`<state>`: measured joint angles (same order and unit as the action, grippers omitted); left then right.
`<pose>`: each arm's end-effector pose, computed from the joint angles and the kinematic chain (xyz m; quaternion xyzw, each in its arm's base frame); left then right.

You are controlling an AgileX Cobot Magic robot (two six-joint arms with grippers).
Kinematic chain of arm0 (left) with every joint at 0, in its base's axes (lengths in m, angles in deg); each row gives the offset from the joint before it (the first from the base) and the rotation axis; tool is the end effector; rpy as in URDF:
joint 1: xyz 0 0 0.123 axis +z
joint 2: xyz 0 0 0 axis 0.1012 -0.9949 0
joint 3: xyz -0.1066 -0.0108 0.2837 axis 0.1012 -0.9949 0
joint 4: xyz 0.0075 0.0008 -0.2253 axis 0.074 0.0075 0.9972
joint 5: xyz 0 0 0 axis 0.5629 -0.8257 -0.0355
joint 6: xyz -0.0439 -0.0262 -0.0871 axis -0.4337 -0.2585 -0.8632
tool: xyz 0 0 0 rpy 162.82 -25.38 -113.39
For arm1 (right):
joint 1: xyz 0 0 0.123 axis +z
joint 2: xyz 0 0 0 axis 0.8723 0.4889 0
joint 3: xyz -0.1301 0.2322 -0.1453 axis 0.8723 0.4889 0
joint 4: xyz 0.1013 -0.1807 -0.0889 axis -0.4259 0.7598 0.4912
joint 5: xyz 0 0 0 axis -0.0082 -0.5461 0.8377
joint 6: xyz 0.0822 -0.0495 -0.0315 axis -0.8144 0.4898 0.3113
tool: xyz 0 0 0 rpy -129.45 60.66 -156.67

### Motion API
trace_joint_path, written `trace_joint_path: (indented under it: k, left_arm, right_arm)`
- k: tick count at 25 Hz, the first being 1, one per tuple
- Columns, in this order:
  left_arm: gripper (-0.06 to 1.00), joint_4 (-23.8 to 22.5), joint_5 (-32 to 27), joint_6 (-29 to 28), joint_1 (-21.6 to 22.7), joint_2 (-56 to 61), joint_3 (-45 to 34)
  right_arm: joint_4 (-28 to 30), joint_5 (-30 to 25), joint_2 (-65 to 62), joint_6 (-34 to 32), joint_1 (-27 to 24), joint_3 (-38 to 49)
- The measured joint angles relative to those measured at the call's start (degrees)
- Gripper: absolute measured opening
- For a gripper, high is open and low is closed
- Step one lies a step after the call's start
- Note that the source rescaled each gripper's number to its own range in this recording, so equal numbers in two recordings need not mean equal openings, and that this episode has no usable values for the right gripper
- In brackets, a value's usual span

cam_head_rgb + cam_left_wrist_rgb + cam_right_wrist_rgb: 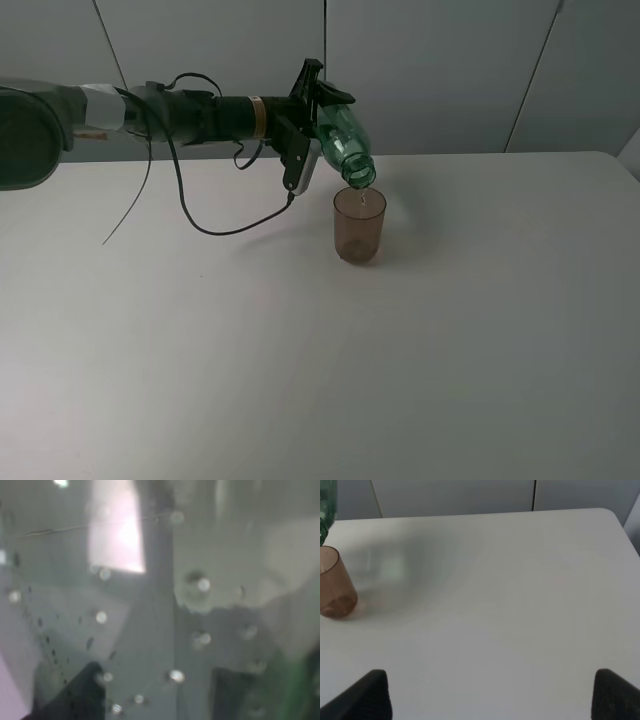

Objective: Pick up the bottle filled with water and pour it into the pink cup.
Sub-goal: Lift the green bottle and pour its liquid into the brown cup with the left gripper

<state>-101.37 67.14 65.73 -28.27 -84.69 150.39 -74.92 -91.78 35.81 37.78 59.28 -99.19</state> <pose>0.4914 -0.2710 0.1504 0.7591 0.1444 0.1900 0.6057 -0.0398 0.0024 0.2580 0.0148 0.8593 0.0034 0.5113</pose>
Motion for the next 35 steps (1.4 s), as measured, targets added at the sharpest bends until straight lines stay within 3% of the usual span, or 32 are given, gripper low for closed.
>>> trace_joint_path:
  k: [14, 35]
  left_arm:
    - [0.0, -0.73, 0.0, 0.33, 0.0, 0.1, 4.01]
    - [0.0, -5.99, -0.12, 0.33, -0.26, 0.1, 4.01]
  right_arm:
    - [0.0, 0.0, 0.0, 0.0, 0.0, 0.0]
    - [0.0, 0.0, 0.0, 0.0, 0.0, 0.0]
